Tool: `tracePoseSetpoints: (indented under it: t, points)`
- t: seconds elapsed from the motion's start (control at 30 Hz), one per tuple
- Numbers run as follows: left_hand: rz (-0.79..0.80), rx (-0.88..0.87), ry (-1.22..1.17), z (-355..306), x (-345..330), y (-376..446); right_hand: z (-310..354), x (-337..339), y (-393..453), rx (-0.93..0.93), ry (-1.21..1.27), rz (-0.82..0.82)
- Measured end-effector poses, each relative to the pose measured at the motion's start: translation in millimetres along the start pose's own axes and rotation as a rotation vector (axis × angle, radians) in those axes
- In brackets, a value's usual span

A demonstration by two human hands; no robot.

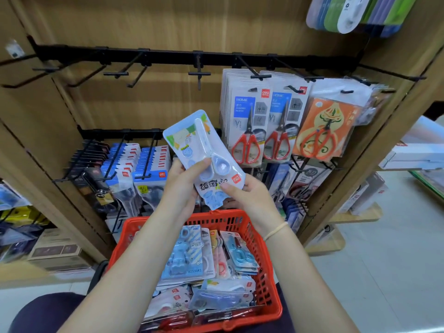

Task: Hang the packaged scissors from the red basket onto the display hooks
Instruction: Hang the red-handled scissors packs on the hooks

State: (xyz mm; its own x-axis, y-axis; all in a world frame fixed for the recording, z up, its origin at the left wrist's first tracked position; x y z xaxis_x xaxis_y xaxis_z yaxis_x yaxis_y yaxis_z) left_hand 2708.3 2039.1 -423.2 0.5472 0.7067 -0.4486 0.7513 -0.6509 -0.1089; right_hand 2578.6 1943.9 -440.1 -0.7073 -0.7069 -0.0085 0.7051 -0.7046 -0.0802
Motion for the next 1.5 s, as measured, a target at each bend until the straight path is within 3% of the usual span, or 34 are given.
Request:
tracePoseSetpoints:
  t: [0.17, 0.23, 0.4, 0.57, 0.77, 0.87, 0.97, 1.17, 1.33, 1.5]
  points:
    - [-0.205, -0.125, 0.154, -26, 32, -4, 34, 9, 6, 0.113, 0.089, -0.124]
    - [-0.304, -0.213, 0.352, -46, 50, -10, 52, 4, 9, 0.169, 0.038, -0.138]
    - [-0.146, -0.41, 0.702, -86, 58, -16, 84, -25, 21, 0.237, -0.001, -0.15]
    - [-0.22, -0.498, 0.772, -123, 107, -21, 105, -75, 34, 0.234, 0.049, -0.131]
    - [-0.058, -0.301, 0.556, -132, 145, -16, 121, -177, 39, 0.236, 0.029, 0.041]
    - [-0.143, -0.275, 0.501, -141, 178, -15, 124, -222, 41, 0.214, 0.044, 0.118]
    - [-0.271, -0.289, 0.258, -153, 214, -11, 117, -264, 48, 0.194, 0.011, 0.228]
    - [-0.36, -0.308, 0.111, -174, 251, 5, 74, -309, 44, 0.162, -0.28, 0.429]
    - [-0.316, -0.331, 0.156, -182, 265, 10, 84, -329, 51, 0.265, -0.307, 0.381]
    - [-0.334, -0.319, 0.19, -182, 283, 10, 85, -348, 57, 0.215, -0.261, 0.366]
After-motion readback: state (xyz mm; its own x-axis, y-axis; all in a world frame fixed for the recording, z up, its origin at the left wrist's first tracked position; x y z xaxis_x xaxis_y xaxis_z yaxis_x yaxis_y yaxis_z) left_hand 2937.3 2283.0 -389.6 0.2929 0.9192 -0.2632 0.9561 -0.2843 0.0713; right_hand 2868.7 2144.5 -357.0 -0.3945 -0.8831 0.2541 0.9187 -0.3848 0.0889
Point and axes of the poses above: each hand's wrist, its own y-axis towards the middle knuckle, its own x-axis out of the back of the hand, z = x × y, the point moved 10 cm from there along y, towards the middle knuckle, and after that the axes turned 1 degree about -z, right-handed, at the moved point
